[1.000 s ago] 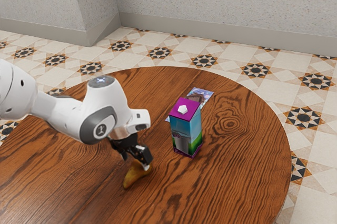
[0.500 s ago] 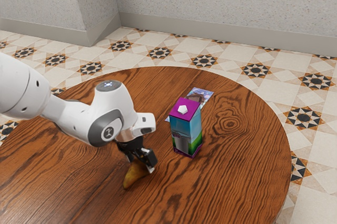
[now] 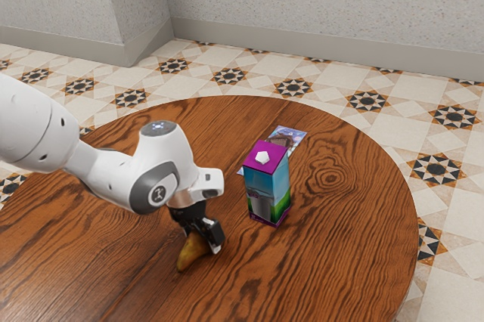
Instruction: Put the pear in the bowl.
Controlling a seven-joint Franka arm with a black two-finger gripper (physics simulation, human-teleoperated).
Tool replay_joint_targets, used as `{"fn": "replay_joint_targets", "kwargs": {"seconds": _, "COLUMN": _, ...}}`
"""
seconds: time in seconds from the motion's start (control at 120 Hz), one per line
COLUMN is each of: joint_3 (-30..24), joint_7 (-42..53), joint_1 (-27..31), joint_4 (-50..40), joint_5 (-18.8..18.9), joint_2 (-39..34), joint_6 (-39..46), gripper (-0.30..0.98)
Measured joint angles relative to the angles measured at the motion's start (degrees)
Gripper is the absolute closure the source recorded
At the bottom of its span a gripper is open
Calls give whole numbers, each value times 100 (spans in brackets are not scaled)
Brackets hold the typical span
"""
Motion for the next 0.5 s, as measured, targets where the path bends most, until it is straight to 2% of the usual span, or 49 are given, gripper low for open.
{"fn": "replay_joint_targets", "kwargs": {"seconds": 0.25, "joint_3": 25, "joint_7": 86, "joint_1": 0, "joint_4": 15, "joint_5": -6, "joint_2": 6, "joint_6": 17, "gripper": 21}}
{"fn": "replay_joint_targets", "kwargs": {"seconds": 0.5, "joint_3": 35, "joint_7": 124, "joint_1": -1, "joint_4": 15, "joint_5": 15, "joint_2": -51, "joint_6": 6, "gripper": 25}}
